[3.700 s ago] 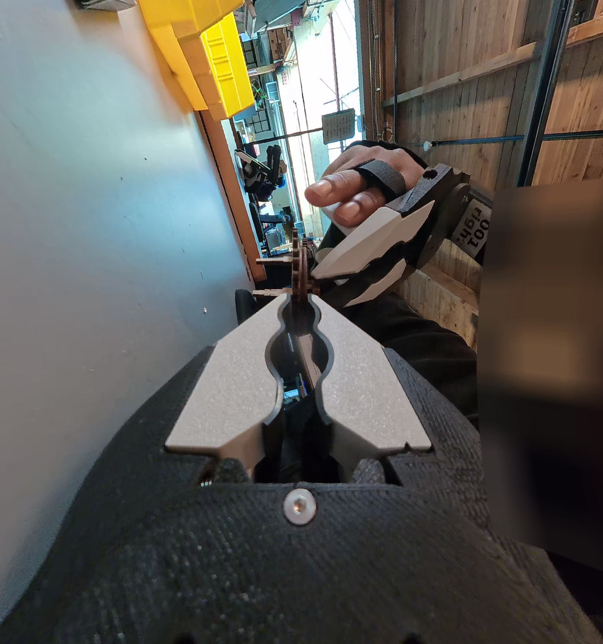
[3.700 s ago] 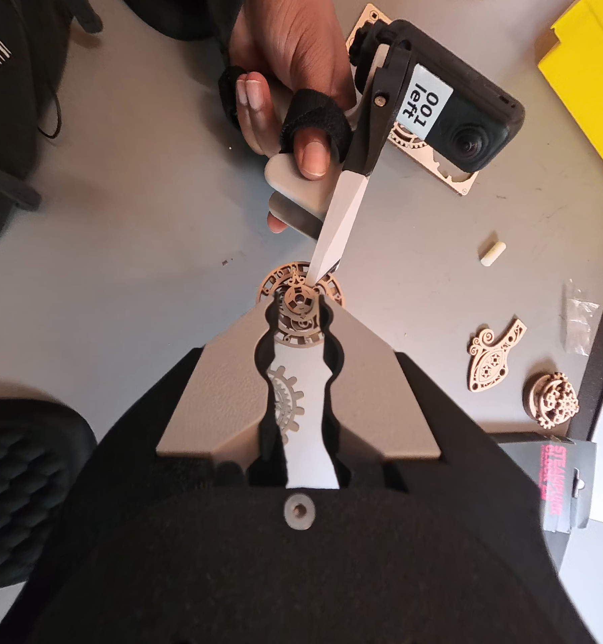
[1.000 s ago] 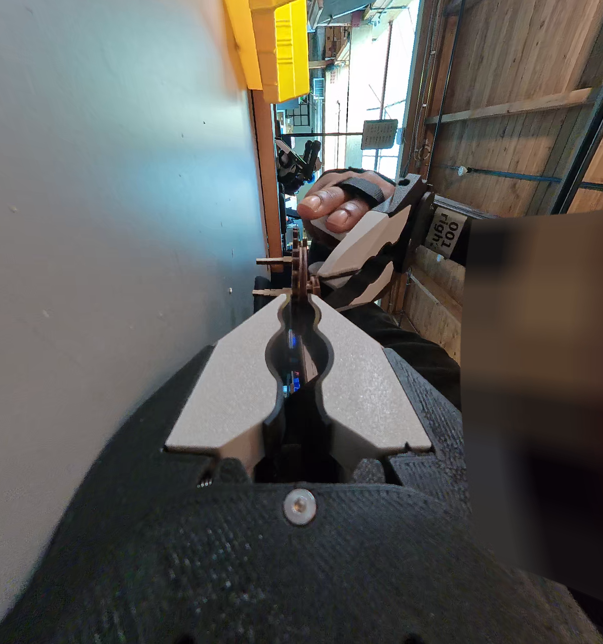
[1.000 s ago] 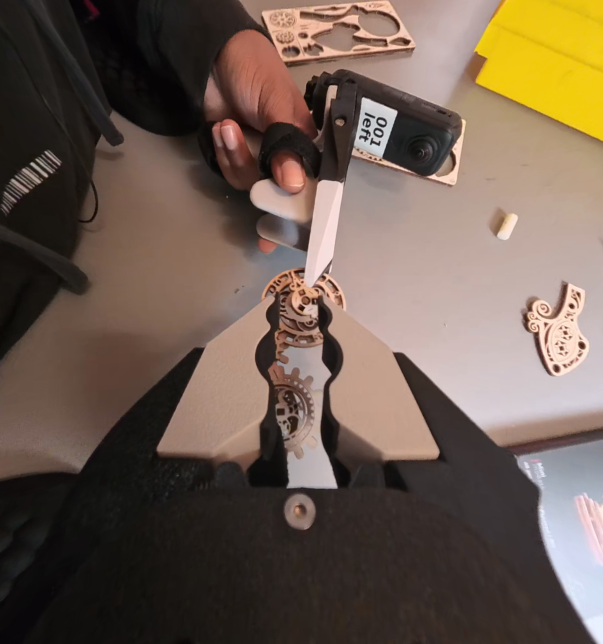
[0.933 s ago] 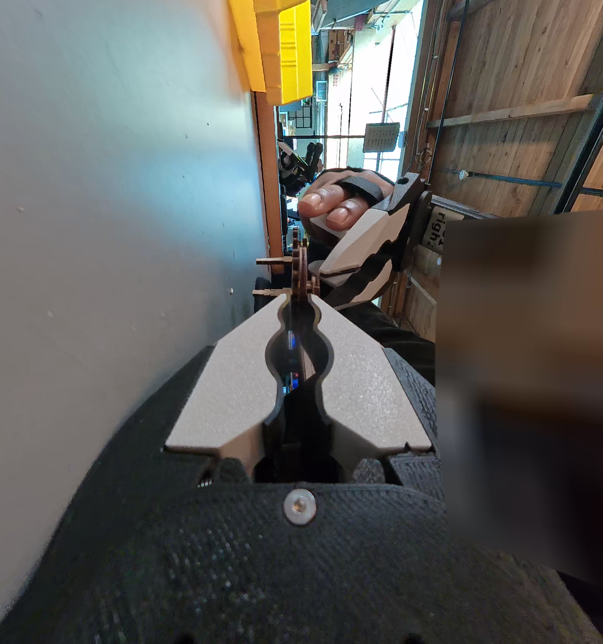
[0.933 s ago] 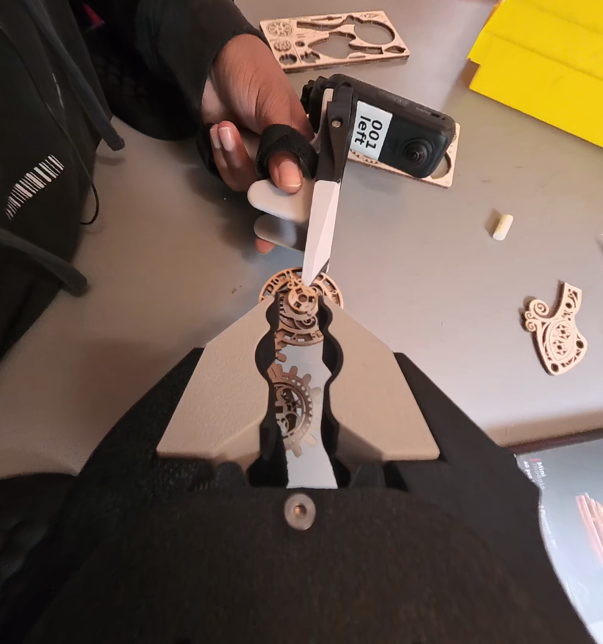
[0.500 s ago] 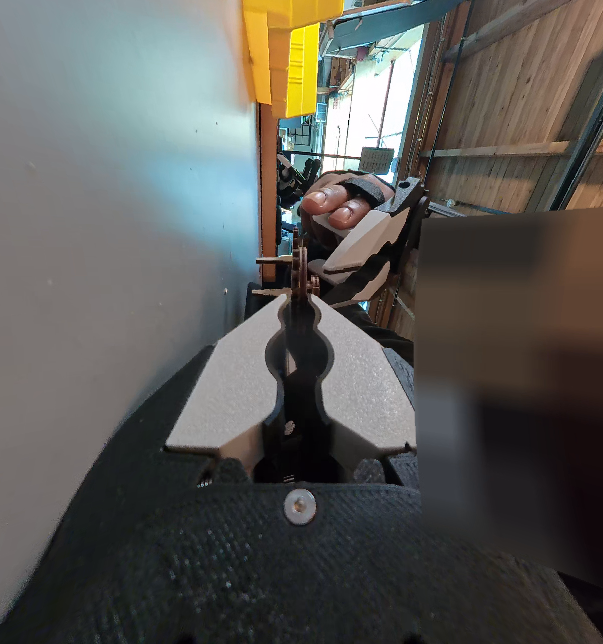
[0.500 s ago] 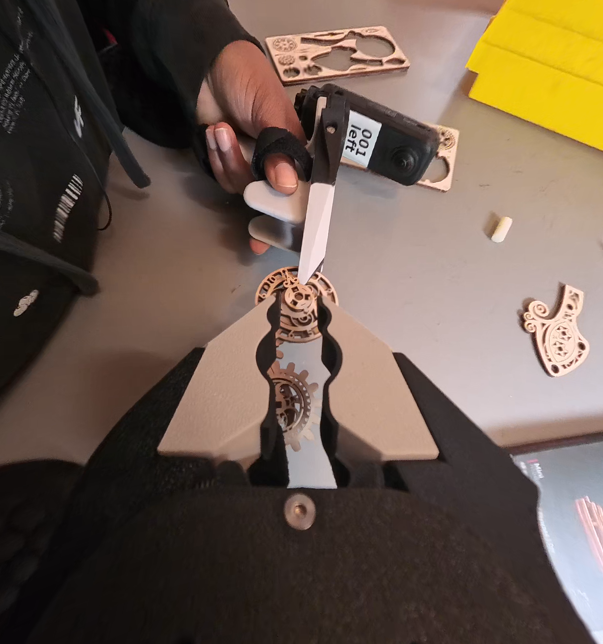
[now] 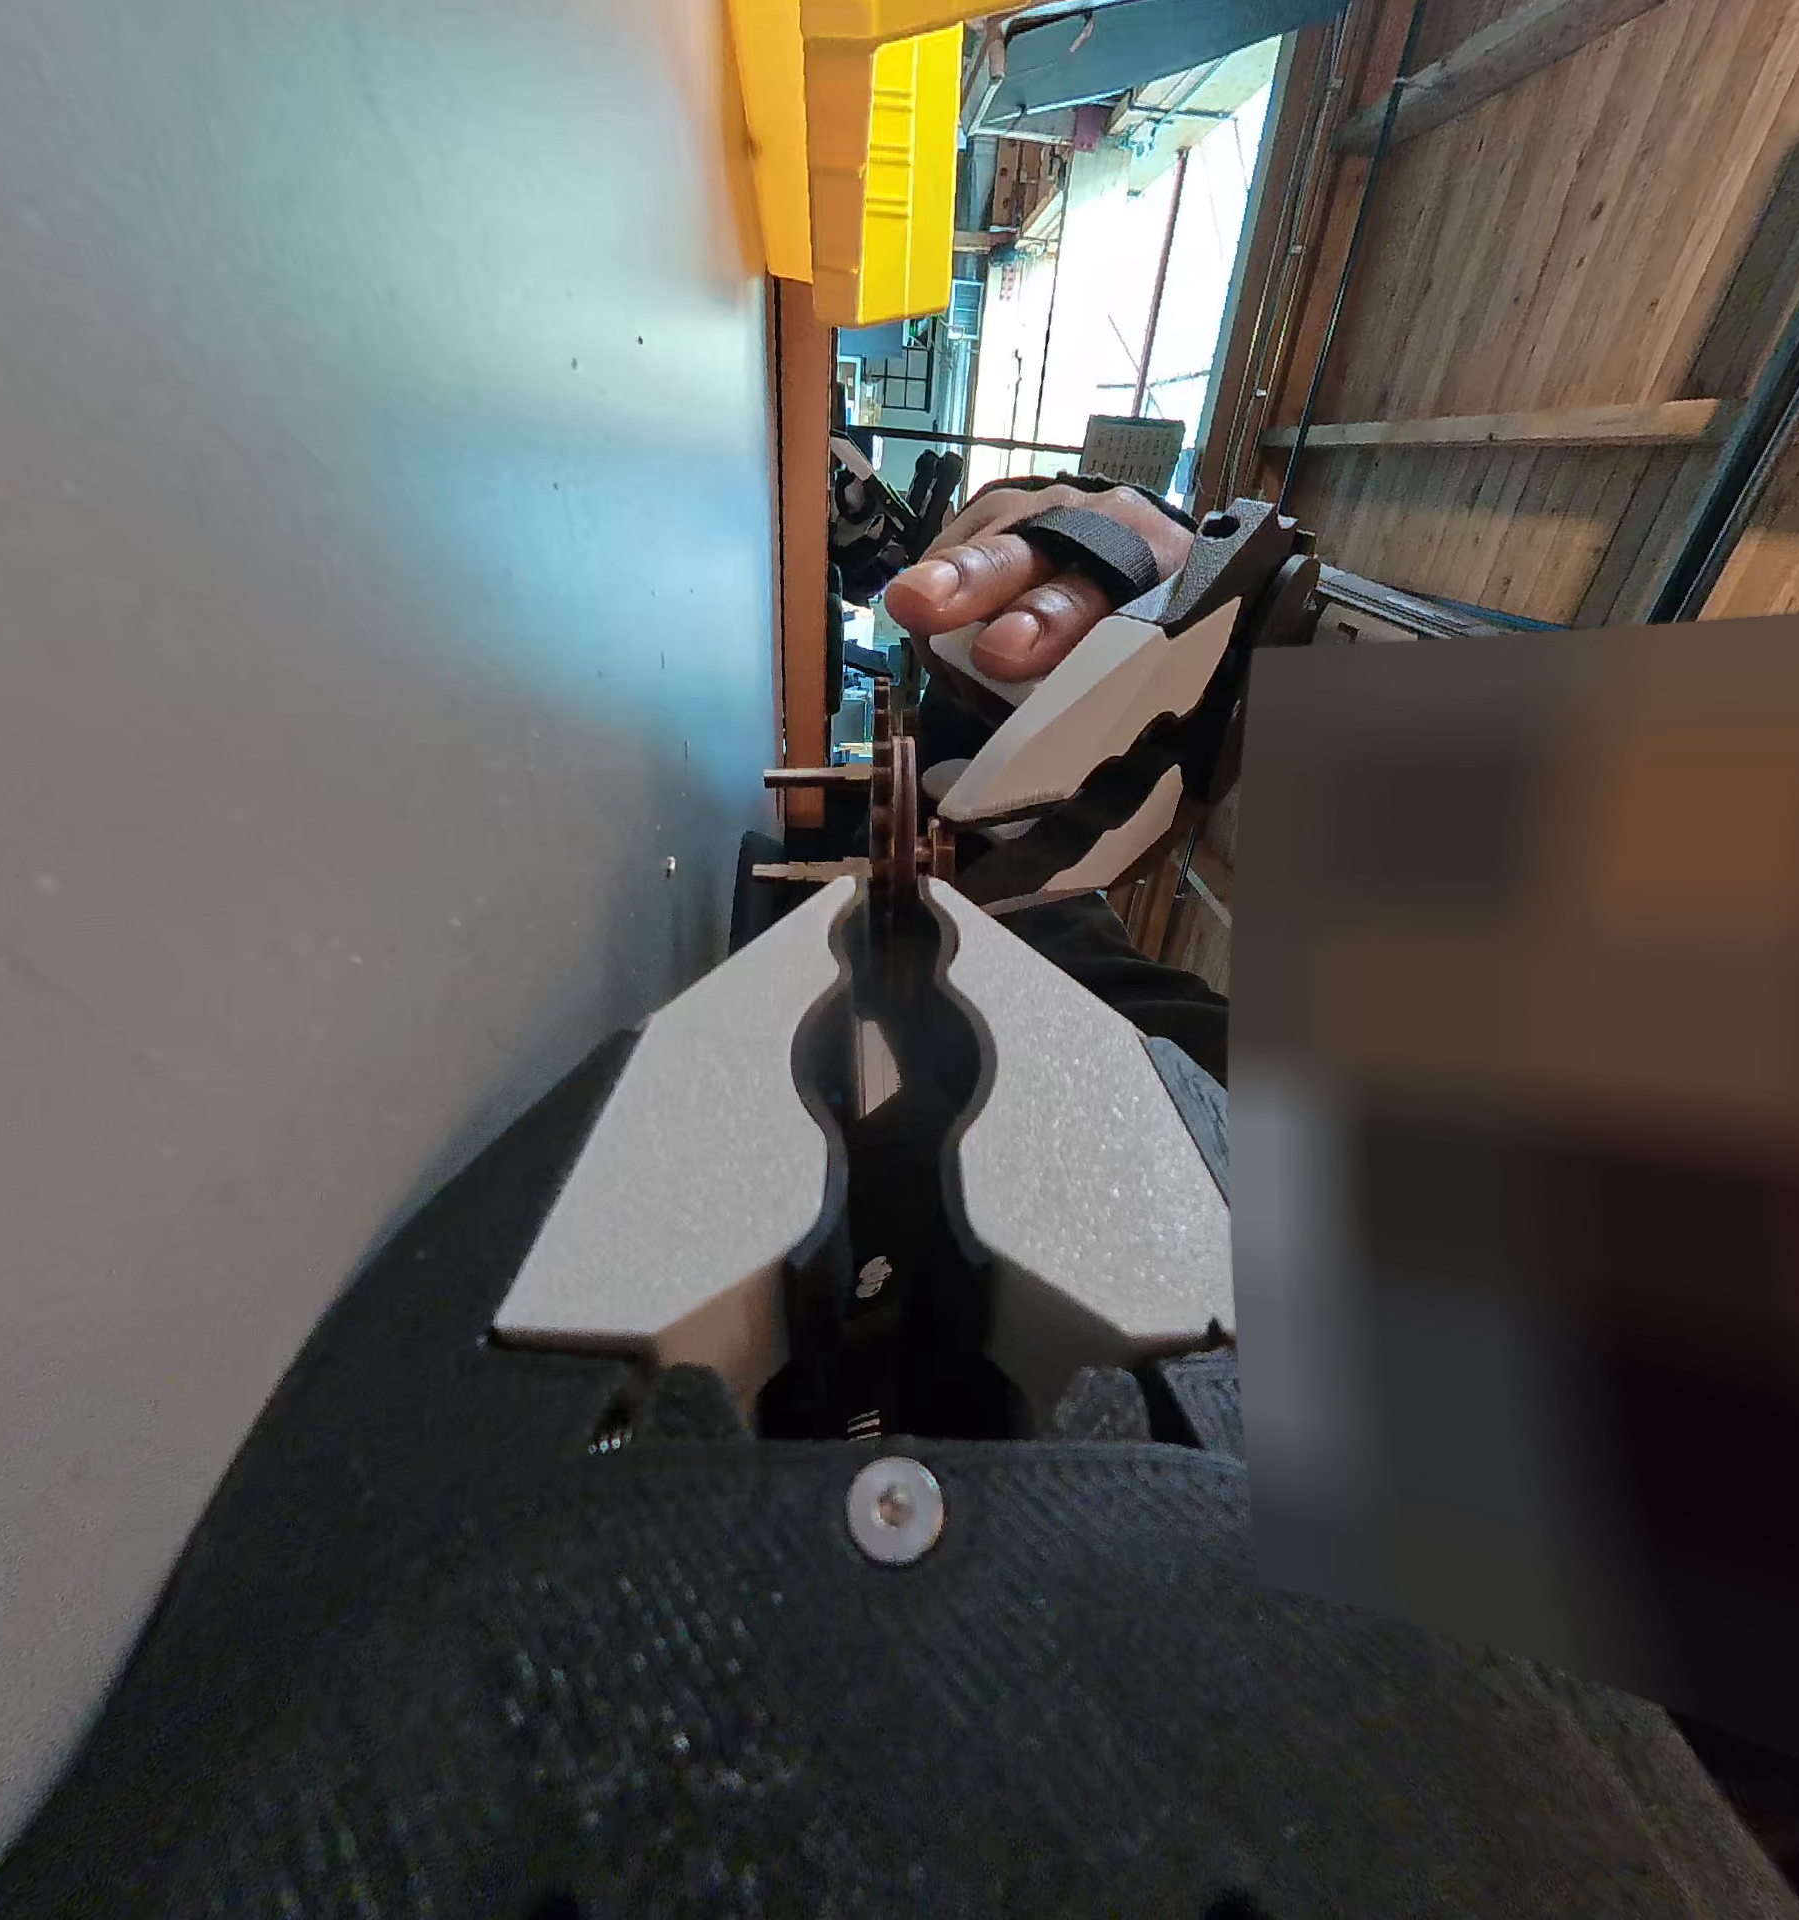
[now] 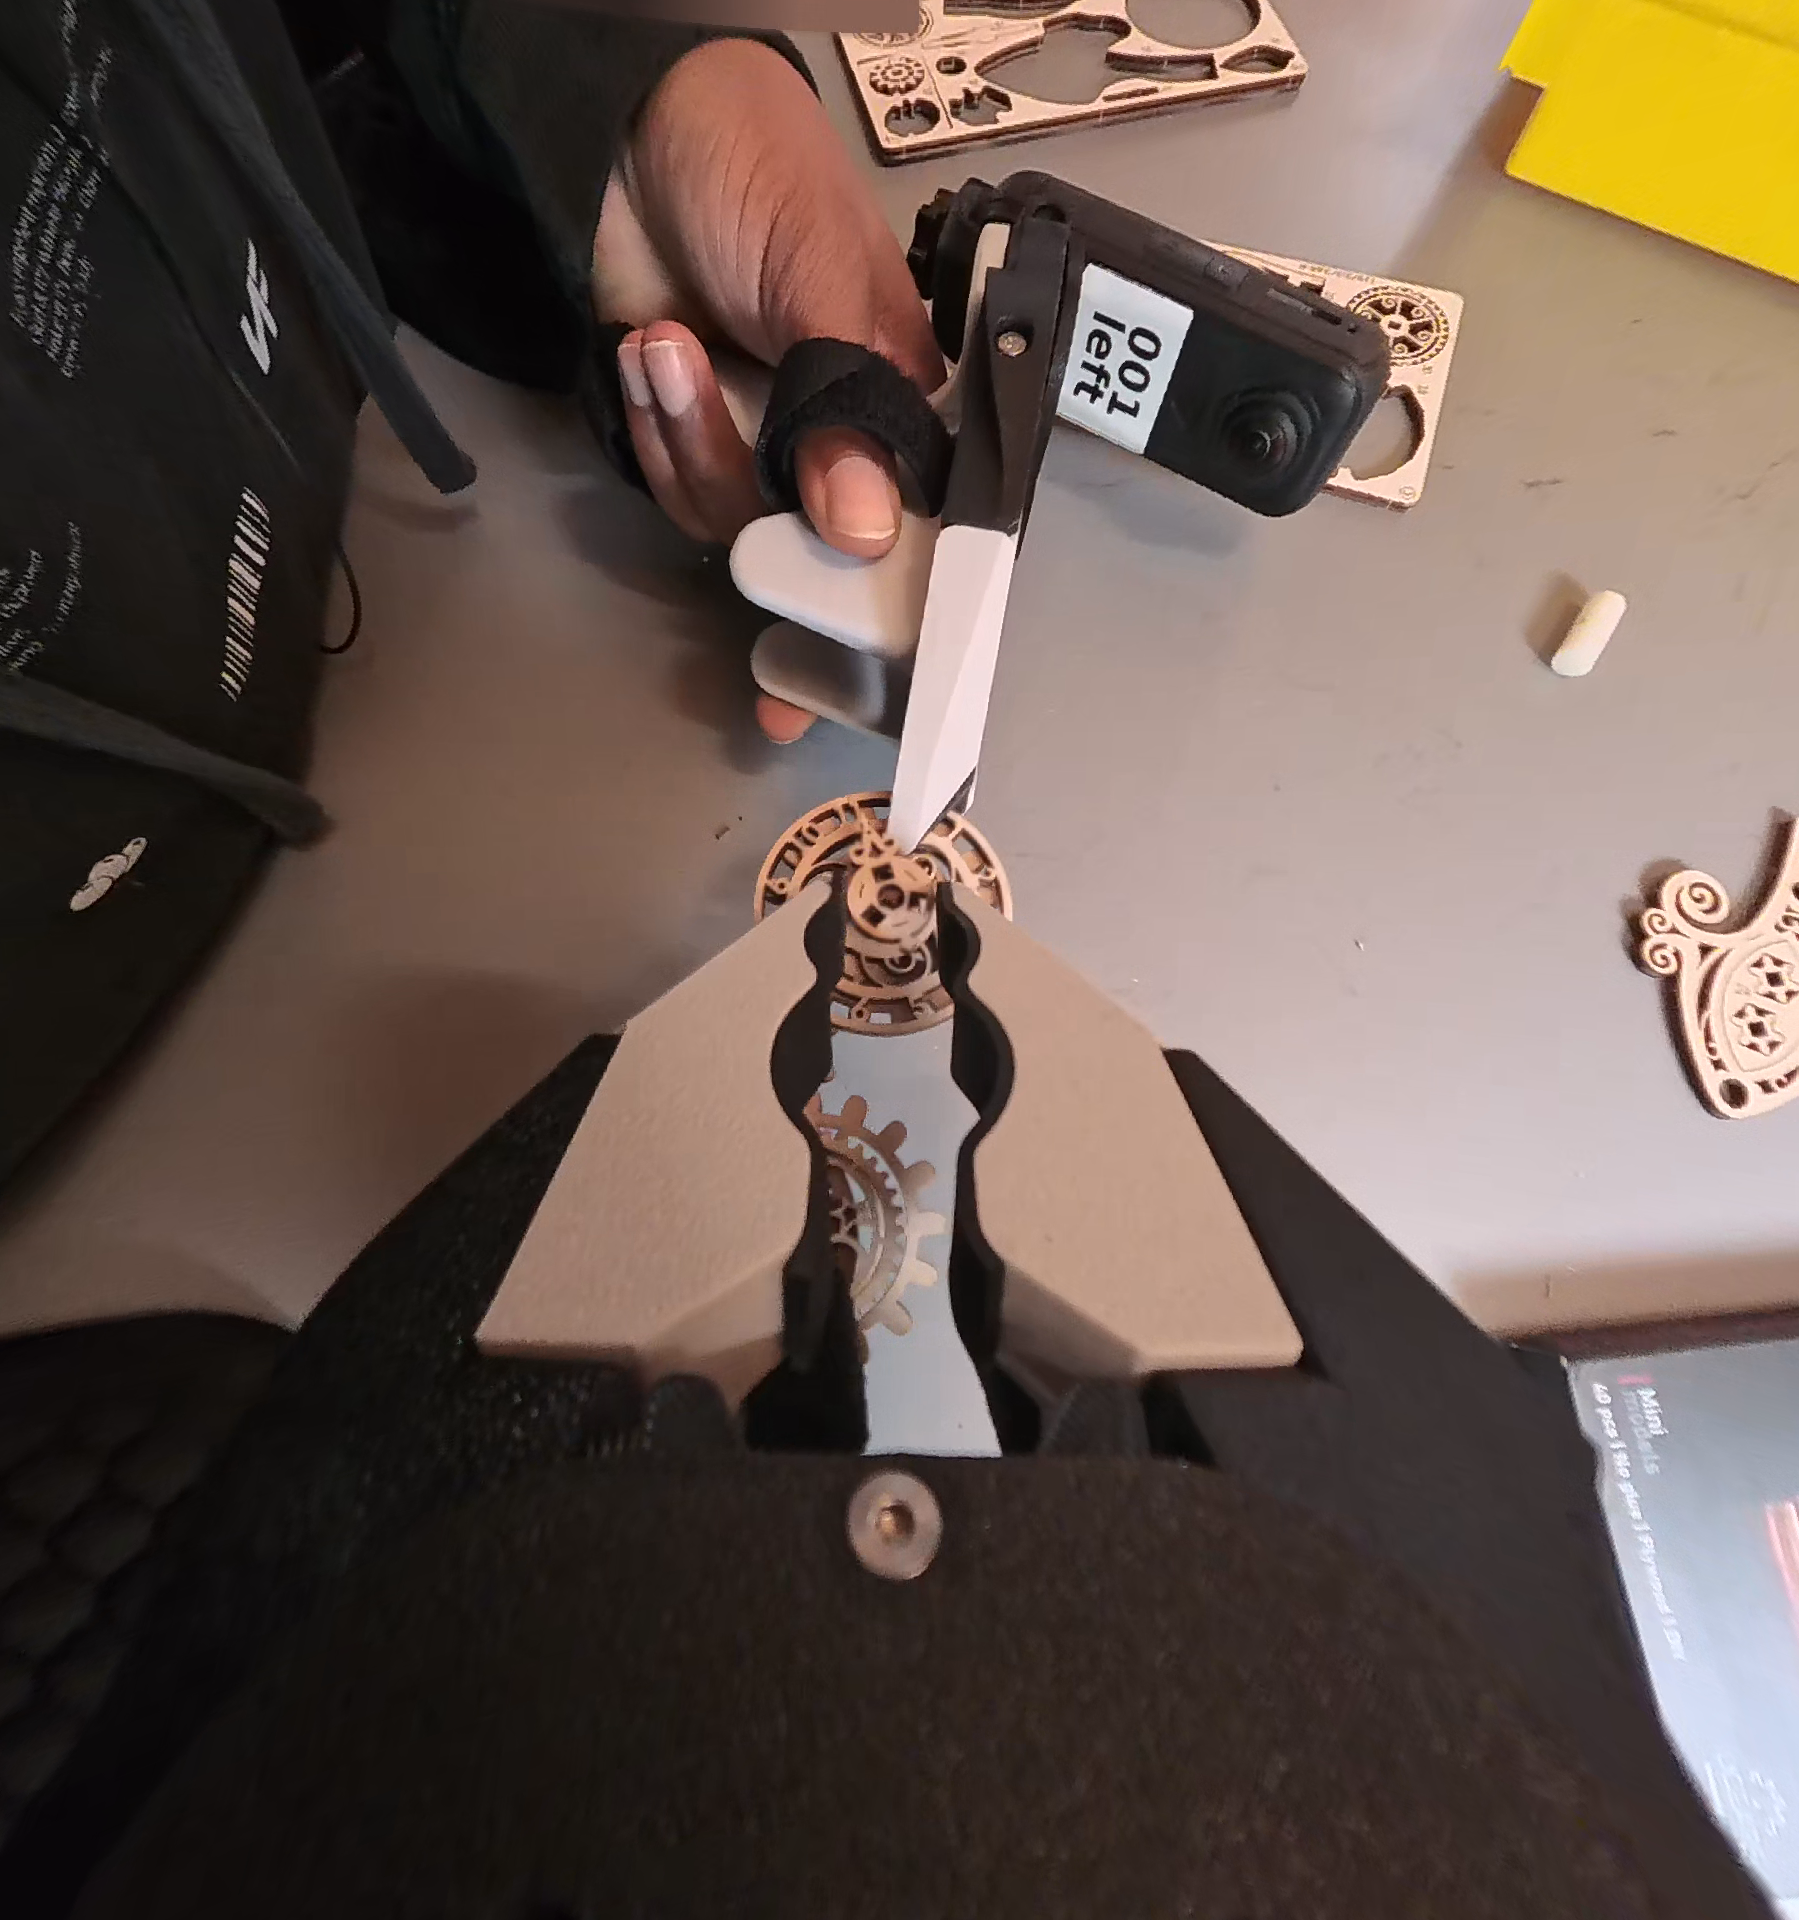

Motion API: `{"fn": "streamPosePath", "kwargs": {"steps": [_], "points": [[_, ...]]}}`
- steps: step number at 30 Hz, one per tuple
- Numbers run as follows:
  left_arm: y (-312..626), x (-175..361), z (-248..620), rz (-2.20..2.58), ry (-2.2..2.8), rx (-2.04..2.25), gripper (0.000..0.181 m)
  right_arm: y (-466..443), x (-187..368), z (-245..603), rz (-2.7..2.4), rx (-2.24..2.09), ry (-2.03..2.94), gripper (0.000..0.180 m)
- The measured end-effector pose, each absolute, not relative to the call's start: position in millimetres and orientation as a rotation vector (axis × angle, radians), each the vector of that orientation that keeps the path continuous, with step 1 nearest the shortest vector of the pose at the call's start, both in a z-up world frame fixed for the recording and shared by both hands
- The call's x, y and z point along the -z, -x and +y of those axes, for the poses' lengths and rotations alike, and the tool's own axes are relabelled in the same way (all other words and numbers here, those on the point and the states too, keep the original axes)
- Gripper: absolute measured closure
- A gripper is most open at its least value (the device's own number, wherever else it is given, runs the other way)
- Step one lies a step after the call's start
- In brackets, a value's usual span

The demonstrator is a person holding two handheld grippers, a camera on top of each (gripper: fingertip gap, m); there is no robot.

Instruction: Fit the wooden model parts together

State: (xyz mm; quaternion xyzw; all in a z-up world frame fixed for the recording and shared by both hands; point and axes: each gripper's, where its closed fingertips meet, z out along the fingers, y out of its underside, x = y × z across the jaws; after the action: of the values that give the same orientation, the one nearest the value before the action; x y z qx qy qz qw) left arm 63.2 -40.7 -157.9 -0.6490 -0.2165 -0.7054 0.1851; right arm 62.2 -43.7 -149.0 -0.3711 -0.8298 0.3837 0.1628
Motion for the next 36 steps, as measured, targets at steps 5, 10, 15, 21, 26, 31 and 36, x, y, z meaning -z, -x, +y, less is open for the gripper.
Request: {"fn": "streamPosePath", "kwargs": {"steps": [5, 10, 15, 21, 26, 31, 36], "points": [[-65, 158, -42, -0.6, 1.833, 1.99, 0.175, -63, 149, -46, -2.387, -1.099, 1.046, 0.165], [-66, 158, -44, -0.583, 1.838, 1.994, 0.176, -65, 149, -49, -2.41, -1.116, 1.038, 0.165], [-69, 158, -46, -0.554, 1.848, 1.996, 0.176, -67, 150, -51, -2.451, -1.126, 1.015, 0.165], [-71, 156, -47, -0.512, 1.86, 1.994, 0.175, -70, 150, -54, -2.508, -1.128, 0.972, 0.165], [-73, 155, -49, -0.475, 1.873, 1.989, 0.175, -73, 150, -56, -2.553, -1.128, 0.936, 0.165], [-73, 154, -50, -0.468, 1.869, 1.992, 0.175, -74, 150, -57, -2.569, -1.128, 0.915, 0.165], [-73, 153, -50, -0.47, 1.862, 1.997, 0.175, -72, 149, -58, -2.553, -1.129, 0.916, 0.165]]}}
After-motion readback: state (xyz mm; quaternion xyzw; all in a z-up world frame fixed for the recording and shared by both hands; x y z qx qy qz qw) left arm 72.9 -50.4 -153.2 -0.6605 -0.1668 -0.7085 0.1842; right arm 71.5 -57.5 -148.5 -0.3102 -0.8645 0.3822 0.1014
